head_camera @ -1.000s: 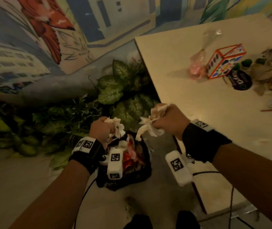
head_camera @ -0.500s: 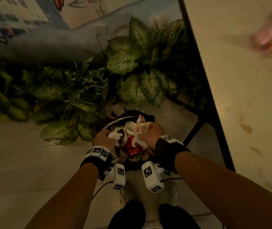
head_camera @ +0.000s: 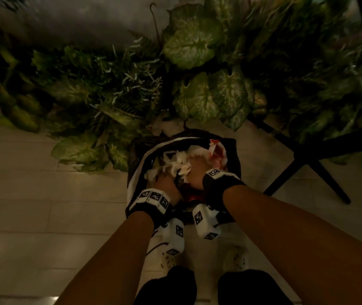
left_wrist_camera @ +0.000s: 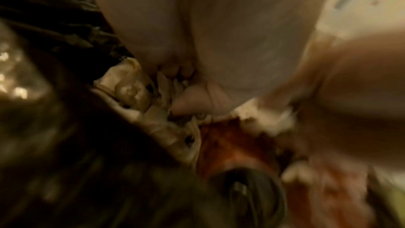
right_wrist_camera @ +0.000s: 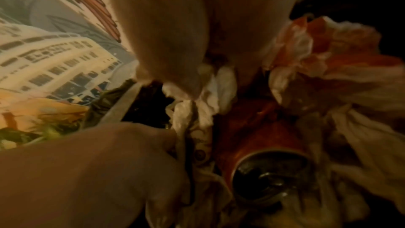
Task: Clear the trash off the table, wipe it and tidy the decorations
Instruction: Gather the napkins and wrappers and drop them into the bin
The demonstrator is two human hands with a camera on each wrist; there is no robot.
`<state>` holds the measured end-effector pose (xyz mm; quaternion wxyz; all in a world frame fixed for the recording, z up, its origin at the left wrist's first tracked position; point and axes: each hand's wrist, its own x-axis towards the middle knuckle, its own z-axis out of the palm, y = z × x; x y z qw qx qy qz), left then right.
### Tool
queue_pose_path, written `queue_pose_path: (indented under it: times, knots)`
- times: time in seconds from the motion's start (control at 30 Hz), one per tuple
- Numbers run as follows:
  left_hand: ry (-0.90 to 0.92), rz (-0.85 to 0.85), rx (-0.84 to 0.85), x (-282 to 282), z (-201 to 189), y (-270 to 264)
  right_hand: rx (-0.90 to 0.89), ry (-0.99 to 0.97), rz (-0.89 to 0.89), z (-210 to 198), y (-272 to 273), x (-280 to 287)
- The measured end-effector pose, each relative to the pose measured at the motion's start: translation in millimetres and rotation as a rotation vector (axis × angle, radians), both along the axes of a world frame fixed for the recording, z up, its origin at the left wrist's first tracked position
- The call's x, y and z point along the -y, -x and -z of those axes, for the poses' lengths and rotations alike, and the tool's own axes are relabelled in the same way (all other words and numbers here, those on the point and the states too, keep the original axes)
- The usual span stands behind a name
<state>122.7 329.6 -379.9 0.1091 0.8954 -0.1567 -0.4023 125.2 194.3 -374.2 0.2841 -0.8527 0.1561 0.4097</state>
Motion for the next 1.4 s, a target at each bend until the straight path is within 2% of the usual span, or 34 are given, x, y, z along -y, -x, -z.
queue_pose_path:
  times: [0.07,0.1,0.13,0.27,0.5,0.63,0.73,0.8,0.93,1.1,1.27,1.4]
  knots:
    - [-0.005,-0.090,-0.089,-5,-3,-7,-0.034,-0.048,-0.050,25,-2,8]
    - [0.009,-0.136,-0.096,-9,-7,-10,-0.062,-0.060,-0.093,11,-2,7]
    - [0.024,-0.188,-0.082,-14,-11,-12,-0.057,-0.073,-0.125,-20,-3,6]
    - [0.028,-0.331,0.016,-23,-48,-12,-0.031,-0.091,-0.114,-63,3,21]
    - [0.046,-0.417,0.072,-2,-154,-10,0.015,-0.241,-0.006,-164,45,39]
    - [0.227,-0.399,0.160,24,-220,-10,0.099,-0.276,-0.012,-252,75,63]
    - [0.341,-0.370,0.226,53,-270,-6,0.233,-0.276,0.005,-320,98,94]
    - [0.433,-0.381,0.241,76,-303,-1,0.317,-0.254,0.026,-355,112,124]
    - [0.644,-0.449,0.162,136,-356,17,0.445,-0.215,0.111,-403,141,197]
    - [0.671,-0.317,0.245,227,-397,65,0.541,-0.124,0.198,-425,194,290]
    - [0.644,-0.132,0.199,305,-403,115,0.544,0.043,0.189,-442,254,363]
    - [0.588,0.035,0.151,350,-410,148,0.553,0.121,0.251,-451,290,414]
